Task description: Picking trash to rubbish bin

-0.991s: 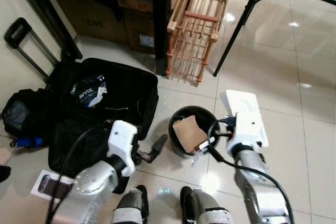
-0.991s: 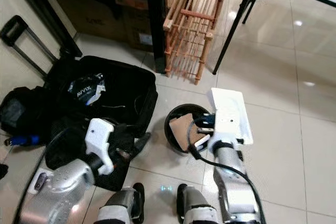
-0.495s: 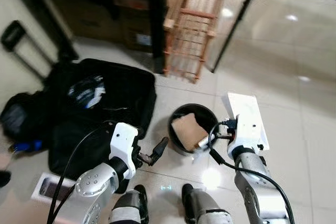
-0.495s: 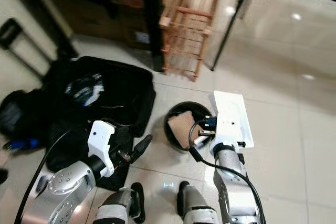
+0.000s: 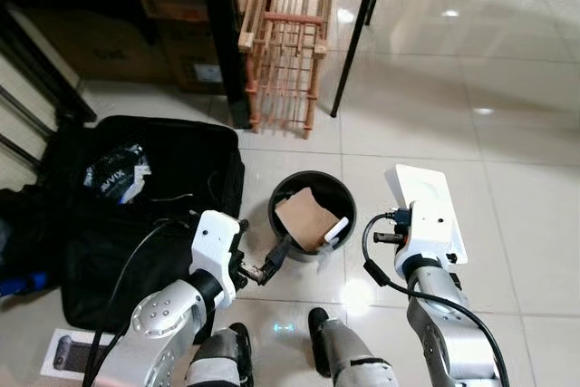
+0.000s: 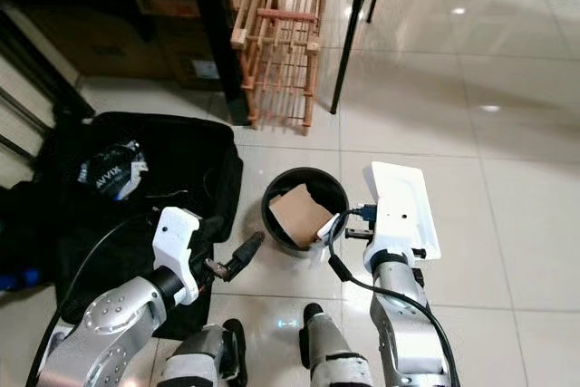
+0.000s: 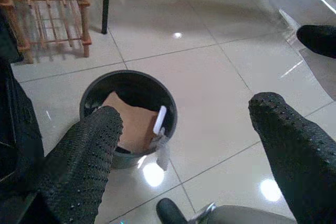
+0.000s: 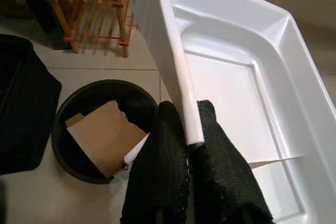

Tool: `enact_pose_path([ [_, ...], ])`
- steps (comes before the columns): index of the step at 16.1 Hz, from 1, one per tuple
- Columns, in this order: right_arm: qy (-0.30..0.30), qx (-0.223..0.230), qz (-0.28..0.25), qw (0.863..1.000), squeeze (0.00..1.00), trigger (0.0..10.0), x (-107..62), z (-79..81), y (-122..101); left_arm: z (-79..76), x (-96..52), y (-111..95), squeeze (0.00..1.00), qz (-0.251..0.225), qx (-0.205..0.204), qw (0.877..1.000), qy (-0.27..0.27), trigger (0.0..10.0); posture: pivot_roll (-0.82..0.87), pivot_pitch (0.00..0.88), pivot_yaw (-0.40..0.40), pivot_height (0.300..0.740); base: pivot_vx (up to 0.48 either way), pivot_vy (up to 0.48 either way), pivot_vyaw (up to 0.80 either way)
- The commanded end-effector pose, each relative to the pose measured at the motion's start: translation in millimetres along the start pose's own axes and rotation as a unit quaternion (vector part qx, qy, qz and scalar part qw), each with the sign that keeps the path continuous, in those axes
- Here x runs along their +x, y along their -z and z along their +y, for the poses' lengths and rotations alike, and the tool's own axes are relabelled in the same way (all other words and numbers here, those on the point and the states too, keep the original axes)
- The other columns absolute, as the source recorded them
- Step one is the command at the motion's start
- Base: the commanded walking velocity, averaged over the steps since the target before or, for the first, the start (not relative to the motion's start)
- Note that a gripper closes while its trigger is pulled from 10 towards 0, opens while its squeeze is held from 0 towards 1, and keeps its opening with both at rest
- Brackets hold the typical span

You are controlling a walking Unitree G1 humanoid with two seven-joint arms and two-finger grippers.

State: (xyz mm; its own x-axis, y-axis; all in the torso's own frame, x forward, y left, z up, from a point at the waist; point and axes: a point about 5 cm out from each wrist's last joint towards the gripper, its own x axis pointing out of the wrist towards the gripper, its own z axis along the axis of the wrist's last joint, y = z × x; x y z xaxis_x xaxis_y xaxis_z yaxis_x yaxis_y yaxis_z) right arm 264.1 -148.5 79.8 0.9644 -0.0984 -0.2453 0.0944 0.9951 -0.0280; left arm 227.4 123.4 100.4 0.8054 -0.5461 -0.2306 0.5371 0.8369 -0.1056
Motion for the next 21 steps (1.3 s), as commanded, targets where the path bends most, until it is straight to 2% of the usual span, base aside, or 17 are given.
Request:
enact_pose_path([
  [1,-0.001,-0.003,0.01,1.0,0.0,10.0,-2.2,-0.4,5.0,-2.9,-2.8,5.7,0.0,0.014,-0.005,1.0,0.008,10.0,0.05,0.316,-0.011,0.74,0.0,0.0,0.0],
  [4,-0.001,-0.003,0.009,1.0,0.0,10.0,-1.5,-0.3,5.1,-3.4,-1.2,4.8,0.0,0.01,-0.003,1.0,0.013,10.0,0.05,0.308,-0.012,0.74,0.089,0.0,0.0],
  [17,0.001,-0.01,0.005,1.0,0.0,10.0,2.3,-3.7,2.6,-4.2,2.4,6.7,0.0,0.013,0.006,1.0,0.016,10.0,0.04,0.299,-0.024,0.74,0.416,0.0,0.0],
  [21,-0.001,-0.012,0.009,1.0,0.0,10.0,1.6,-3.3,4.9,-5.1,1.4,7.2,0.0,0.008,-0.005,1.0,0.015,10.0,0.04,0.298,-0.027,0.74,0.163,0.0,0.0],
])
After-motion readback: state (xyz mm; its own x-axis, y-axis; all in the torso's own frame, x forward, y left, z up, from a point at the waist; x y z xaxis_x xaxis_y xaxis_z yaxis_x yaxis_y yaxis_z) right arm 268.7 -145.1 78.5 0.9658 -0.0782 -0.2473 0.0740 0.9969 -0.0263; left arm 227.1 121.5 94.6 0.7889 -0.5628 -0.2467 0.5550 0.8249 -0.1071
